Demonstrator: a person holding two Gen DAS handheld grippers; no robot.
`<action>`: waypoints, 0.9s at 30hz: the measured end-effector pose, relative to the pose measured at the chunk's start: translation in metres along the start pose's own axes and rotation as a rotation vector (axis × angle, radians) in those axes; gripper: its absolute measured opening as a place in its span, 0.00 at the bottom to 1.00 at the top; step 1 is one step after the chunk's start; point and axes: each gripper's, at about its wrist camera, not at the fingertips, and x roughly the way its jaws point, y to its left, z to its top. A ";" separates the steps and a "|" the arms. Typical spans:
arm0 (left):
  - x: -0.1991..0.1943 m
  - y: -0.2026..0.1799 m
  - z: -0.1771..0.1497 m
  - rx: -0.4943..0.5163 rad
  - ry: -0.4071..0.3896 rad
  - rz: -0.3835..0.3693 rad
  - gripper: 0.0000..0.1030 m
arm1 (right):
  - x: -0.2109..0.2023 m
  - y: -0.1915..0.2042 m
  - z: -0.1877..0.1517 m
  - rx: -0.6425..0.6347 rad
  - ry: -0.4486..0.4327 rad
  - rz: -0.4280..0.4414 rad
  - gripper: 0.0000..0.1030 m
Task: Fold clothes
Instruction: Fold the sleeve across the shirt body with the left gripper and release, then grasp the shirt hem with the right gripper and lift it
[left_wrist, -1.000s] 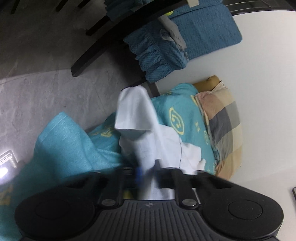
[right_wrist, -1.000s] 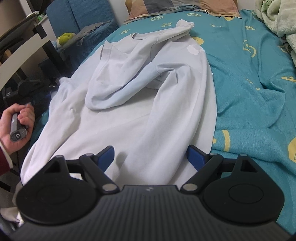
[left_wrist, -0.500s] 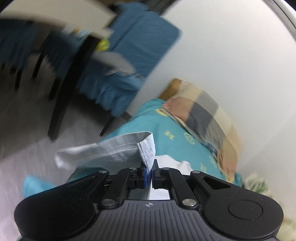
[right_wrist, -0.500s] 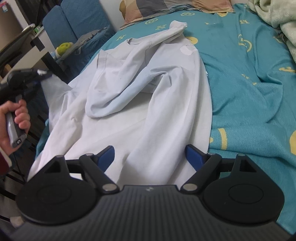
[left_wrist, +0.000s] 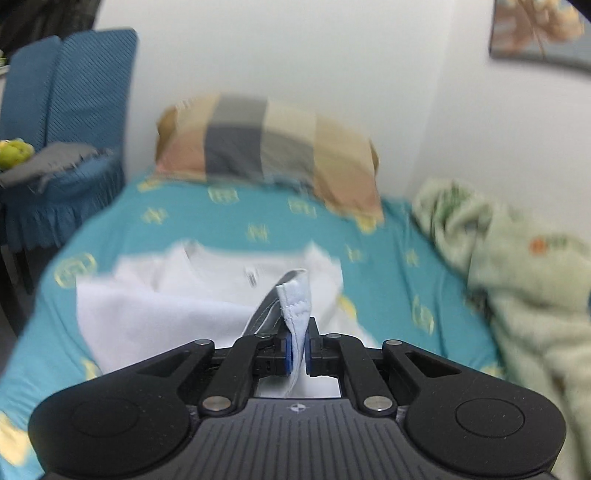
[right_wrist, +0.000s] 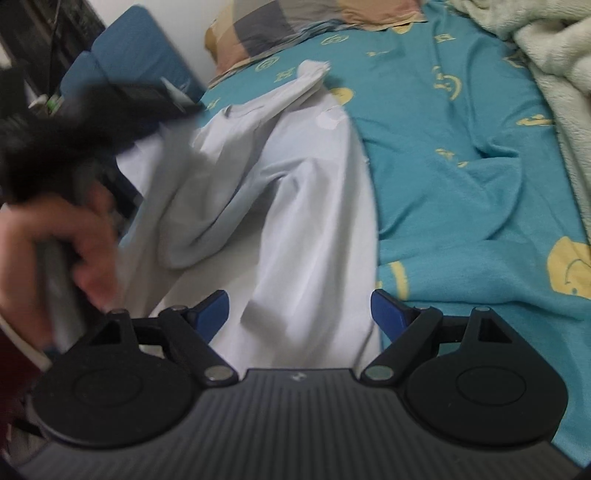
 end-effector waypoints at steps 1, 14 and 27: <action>0.009 -0.004 -0.010 0.013 0.028 0.007 0.10 | -0.001 -0.001 0.000 0.007 -0.003 -0.001 0.83; -0.075 0.026 -0.047 -0.030 0.101 -0.016 0.69 | -0.020 -0.002 0.005 -0.003 -0.094 0.020 0.83; -0.235 0.045 -0.054 -0.079 -0.056 0.100 0.73 | -0.053 0.034 -0.005 -0.186 -0.249 0.084 0.83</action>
